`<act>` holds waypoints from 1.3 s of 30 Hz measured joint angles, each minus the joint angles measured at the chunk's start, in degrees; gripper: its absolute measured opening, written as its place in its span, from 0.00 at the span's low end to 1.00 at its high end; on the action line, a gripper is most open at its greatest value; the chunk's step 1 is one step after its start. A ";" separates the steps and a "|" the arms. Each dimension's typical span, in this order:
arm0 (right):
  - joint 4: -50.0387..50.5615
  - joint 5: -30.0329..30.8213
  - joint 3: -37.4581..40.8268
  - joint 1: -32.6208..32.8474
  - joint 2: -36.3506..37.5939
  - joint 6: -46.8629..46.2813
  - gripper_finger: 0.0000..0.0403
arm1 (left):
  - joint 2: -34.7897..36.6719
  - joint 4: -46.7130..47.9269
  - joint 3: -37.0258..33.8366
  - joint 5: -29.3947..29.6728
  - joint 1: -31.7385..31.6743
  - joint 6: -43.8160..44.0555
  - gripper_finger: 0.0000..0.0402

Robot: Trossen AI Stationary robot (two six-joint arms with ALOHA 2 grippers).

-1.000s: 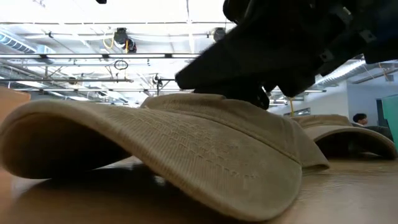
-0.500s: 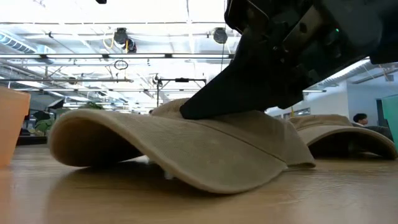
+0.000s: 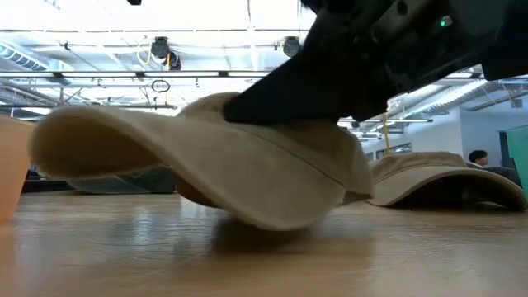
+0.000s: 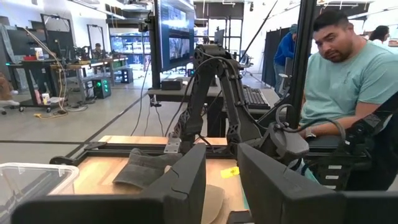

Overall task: Pick & Place hat
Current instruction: Put the left brown cap into the transparent bin

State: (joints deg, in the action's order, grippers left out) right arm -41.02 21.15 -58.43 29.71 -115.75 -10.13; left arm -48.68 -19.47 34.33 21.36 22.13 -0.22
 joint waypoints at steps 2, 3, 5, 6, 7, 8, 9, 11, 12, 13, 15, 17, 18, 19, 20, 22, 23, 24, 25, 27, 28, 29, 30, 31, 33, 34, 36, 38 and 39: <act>-0.40 -0.42 0.00 0.02 0.01 0.40 0.00 | 0.01 0.09 0.00 0.28 -0.02 -0.07 0.25; -0.53 -0.41 0.02 0.02 0.01 0.69 0.00 | 0.02 0.17 0.00 0.36 -0.02 -0.07 0.25; -0.91 -0.37 0.03 -0.03 0.31 1.97 0.00 | 0.02 0.36 0.00 0.89 -0.02 -0.07 0.25; -0.91 -0.33 0.04 -0.13 0.70 2.83 0.00 | 0.02 0.48 0.00 1.25 -0.02 -0.07 0.25; -1.19 -0.29 0.04 -0.33 1.00 3.57 0.00 | 0.02 0.50 0.00 1.46 -0.02 -0.06 0.25; -1.52 -0.27 0.04 -0.58 1.26 3.99 0.00 | 0.02 0.49 0.00 1.65 -0.02 -0.07 0.25; -1.50 -0.22 0.04 -0.87 1.58 4.35 0.00 | 0.02 0.49 0.00 1.69 -0.02 -0.05 0.25; -1.04 -0.19 0.07 -1.46 2.42 5.88 0.00 | 0.02 0.49 0.00 1.70 -0.02 -0.06 0.25; -1.13 -0.20 0.07 -1.79 2.77 6.54 0.00 | 0.02 0.49 0.00 1.69 -0.02 -0.05 0.25; -1.28 -0.18 0.04 -2.14 3.10 7.03 0.00 | 0.02 0.49 0.00 1.69 -0.02 -0.05 0.25; -0.96 -0.18 0.04 -2.66 4.12 8.22 0.00 | 0.02 0.49 0.00 1.69 -0.02 -0.05 0.25; -0.99 -0.22 0.04 -3.20 4.84 9.30 0.00 | 0.02 0.47 0.00 1.69 -0.02 -0.05 0.25; -1.18 -0.22 0.04 -3.46 5.08 9.67 0.00 | 0.02 0.49 0.00 1.69 -0.02 -0.05 0.25; -0.90 -0.25 0.04 -3.59 5.46 10.24 0.00 | 0.00 0.51 0.00 1.69 -0.02 -0.05 0.25; -0.40 -0.27 0.04 -3.71 5.87 10.94 0.00 | 0.02 0.50 0.00 1.69 -0.02 -0.05 0.25; -0.69 -0.38 0.04 -3.98 6.50 11.88 0.00 | 0.02 0.55 0.00 1.72 -0.02 -0.05 0.25; -0.80 -0.38 0.02 -4.20 6.75 12.31 0.00 | 0.02 0.64 0.00 1.78 -0.02 -0.05 0.25; -0.80 -0.38 0.00 -4.28 6.95 12.59 0.00 | 0.02 0.75 0.00 1.87 -0.02 -0.05 0.25; -0.68 -0.38 0.00 -4.36 7.13 12.91 0.00 | 0.02 0.81 0.00 1.98 -0.02 -0.05 0.25; -0.32 -0.40 0.02 -4.59 7.36 13.33 0.00 | 0.02 0.97 0.00 2.52 -0.02 -0.06 0.25; -0.37 -0.40 0.02 -4.71 7.42 13.42 0.00 | 0.02 0.99 0.00 2.71 -0.02 -0.28 0.25; -0.38 -0.40 0.01 -4.88 7.49 13.53 0.00 | 0.02 1.15 0.00 2.74 -0.02 -0.77 0.25; -0.38 -0.40 0.00 -4.95 7.50 13.64 0.00 | 0.02 1.22 0.00 2.74 -0.02 -0.79 0.25; -0.35 -0.40 0.01 -4.99 7.48 13.64 0.00 | 0.02 1.27 0.00 2.74 -0.02 -0.79 0.25; -0.25 -0.40 0.00 -5.03 7.46 13.64 0.00 | 0.02 1.32 0.00 2.74 -0.02 -0.82 0.25; -0.27 -0.40 0.00 -5.03 7.46 13.64 0.00 | 0.02 1.32 0.00 2.74 -0.02 -0.84 0.25; -0.17 -0.40 0.00 -5.01 7.46 13.64 0.00 | 0.02 1.32 0.00 2.74 -0.02 -0.94 0.25; 0.42 -0.42 0.00 -5.01 7.46 13.64 0.00 | 0.02 1.32 0.00 2.74 -0.02 -0.99 0.25; 0.62 -0.43 0.01 -5.01 7.46 13.64 0.00 | 0.02 1.32 0.00 2.74 -0.02 -1.01 0.25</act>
State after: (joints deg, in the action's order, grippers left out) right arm -40.40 20.72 -58.42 24.71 -108.29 3.51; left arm -48.66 -18.15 34.33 24.10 22.11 -1.23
